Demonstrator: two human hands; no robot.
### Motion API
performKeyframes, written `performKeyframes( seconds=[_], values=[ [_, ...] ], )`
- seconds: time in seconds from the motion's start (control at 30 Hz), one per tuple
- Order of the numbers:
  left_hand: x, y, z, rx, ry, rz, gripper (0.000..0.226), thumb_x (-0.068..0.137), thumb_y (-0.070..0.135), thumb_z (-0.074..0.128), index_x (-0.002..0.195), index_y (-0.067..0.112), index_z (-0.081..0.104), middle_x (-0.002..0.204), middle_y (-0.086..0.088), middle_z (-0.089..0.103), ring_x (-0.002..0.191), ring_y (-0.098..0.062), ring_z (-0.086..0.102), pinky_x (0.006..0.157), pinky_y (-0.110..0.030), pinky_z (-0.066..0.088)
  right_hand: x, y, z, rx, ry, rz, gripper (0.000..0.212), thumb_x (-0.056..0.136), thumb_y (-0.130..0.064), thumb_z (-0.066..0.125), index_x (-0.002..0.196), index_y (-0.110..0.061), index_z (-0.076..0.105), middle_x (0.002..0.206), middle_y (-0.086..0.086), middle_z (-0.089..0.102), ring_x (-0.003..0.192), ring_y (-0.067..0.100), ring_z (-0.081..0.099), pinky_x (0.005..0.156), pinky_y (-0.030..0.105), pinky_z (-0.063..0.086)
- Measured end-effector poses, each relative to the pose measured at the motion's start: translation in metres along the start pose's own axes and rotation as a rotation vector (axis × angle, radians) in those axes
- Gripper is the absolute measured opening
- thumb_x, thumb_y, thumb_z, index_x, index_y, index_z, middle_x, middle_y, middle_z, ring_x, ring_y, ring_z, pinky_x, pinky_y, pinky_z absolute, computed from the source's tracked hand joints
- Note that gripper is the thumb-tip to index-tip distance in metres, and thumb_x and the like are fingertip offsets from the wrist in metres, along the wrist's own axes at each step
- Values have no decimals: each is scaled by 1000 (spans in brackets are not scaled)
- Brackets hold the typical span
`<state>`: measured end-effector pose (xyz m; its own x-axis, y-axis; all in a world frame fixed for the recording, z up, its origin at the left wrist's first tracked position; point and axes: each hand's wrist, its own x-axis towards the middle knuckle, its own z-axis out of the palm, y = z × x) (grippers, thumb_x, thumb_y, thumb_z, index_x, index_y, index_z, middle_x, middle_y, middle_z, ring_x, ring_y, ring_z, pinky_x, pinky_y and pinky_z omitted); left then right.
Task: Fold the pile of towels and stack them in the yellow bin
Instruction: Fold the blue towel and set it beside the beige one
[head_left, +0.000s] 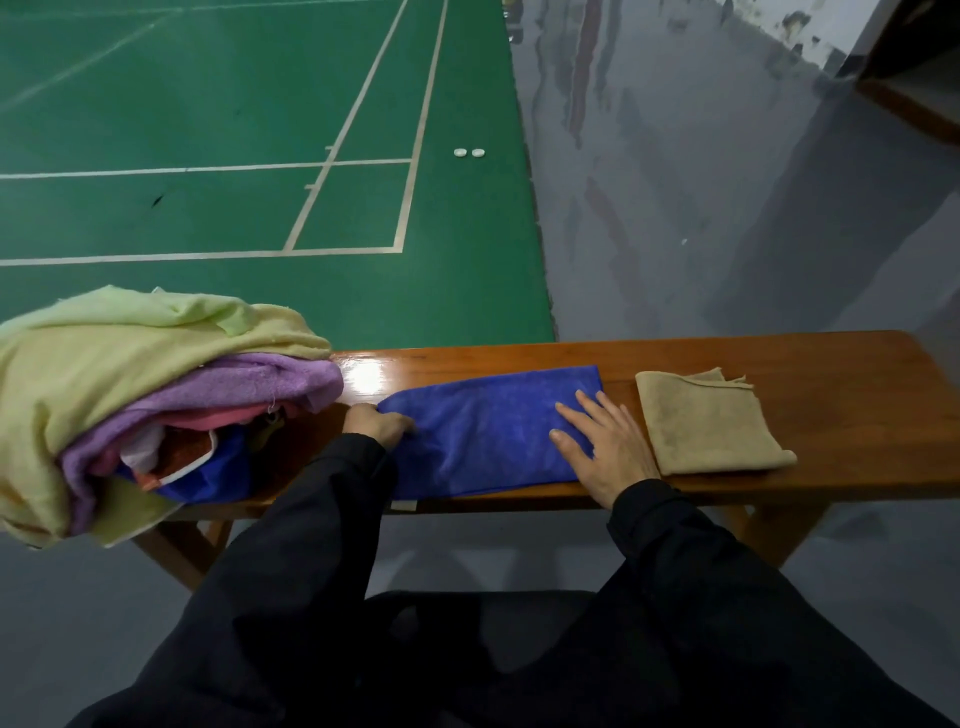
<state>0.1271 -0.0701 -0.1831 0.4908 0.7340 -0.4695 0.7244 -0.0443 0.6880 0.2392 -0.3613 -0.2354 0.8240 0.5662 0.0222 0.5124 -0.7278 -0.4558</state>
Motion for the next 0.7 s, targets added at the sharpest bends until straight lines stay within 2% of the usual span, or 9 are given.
performKeyframes(
  seconds=[0.13, 0.2, 0.23, 0.3, 0.37, 0.43, 0.57, 0.63, 0.7],
  values=[
    [-10, 1, 0, 13, -43, 107, 22, 81, 9, 79, 99, 4, 68, 99, -16, 69, 89, -29, 66, 81, -36, 56, 0, 2, 2, 49, 44, -2, 99, 82, -92, 4, 143, -33, 58, 161, -4, 40, 153, 17, 26, 126, 45, 18],
    [-9, -5, -1, 39, 8, 170, 21, 81, 11, 80, 91, 9, 62, 98, -15, 69, 92, -29, 66, 83, -38, 55, 0, 2, 2, 71, 56, -2, 97, 83, -91, 9, 142, -32, 59, 160, -4, 42, 152, 17, 28, 126, 44, 19],
    [-7, -9, -2, 8, 27, 174, 24, 82, 11, 80, 93, 9, 59, 98, -14, 68, 90, -28, 65, 80, -36, 54, 0, 3, 2, 84, 64, 0, 92, 85, -89, 15, 141, -31, 60, 159, -4, 43, 151, 17, 29, 126, 44, 19],
    [-8, -18, -4, -135, 3, 190, 39, 85, 4, 77, 118, 3, 56, 99, -12, 66, 84, -22, 62, 76, -33, 52, 1, 4, 3, 101, 81, 1, 80, 89, -81, 25, 139, -30, 62, 157, -3, 46, 150, 17, 31, 125, 43, 20],
    [-8, -28, -5, -165, -6, 268, 62, 89, 1, 72, 143, 6, 43, 98, -4, 61, 90, -21, 61, 85, -35, 54, 0, 6, 5, 108, 100, -5, 75, 90, -76, 30, 136, -29, 64, 155, -3, 49, 149, 17, 34, 125, 43, 22],
    [-7, -37, -7, -175, 7, 297, 66, 91, 4, 71, 149, 12, 41, 104, -6, 59, 99, -24, 61, 96, -40, 53, 0, 7, 7, 123, 132, -15, 73, 90, -76, 33, 134, -28, 65, 151, -3, 52, 147, 17, 36, 123, 44, 26],
    [-1, -46, -11, -271, 127, 260, 33, 88, 5, 74, 117, 16, 64, 114, -17, 67, 102, -31, 64, 91, -37, 53, -1, 9, 7, 187, 203, 1, 70, 90, -73, 38, 133, -24, 65, 148, 1, 55, 146, 21, 37, 120, 44, 32],
    [-6, -39, -13, -345, 177, 283, 31, 87, 1, 74, 115, 11, 64, 103, -13, 65, 96, -27, 63, 87, -29, 53, -2, 8, 7, 221, 235, 18, 70, 91, -72, 38, 132, -22, 65, 147, 3, 55, 145, 23, 38, 119, 43, 33],
    [-13, -22, -15, -436, 188, 328, 34, 88, -3, 71, 119, 5, 60, 91, -5, 60, 85, -16, 59, 75, -13, 49, -2, 8, 6, 258, 272, 30, 70, 93, -70, 37, 134, -20, 63, 146, 5, 55, 141, 23, 42, 118, 43, 35]
  ],
)
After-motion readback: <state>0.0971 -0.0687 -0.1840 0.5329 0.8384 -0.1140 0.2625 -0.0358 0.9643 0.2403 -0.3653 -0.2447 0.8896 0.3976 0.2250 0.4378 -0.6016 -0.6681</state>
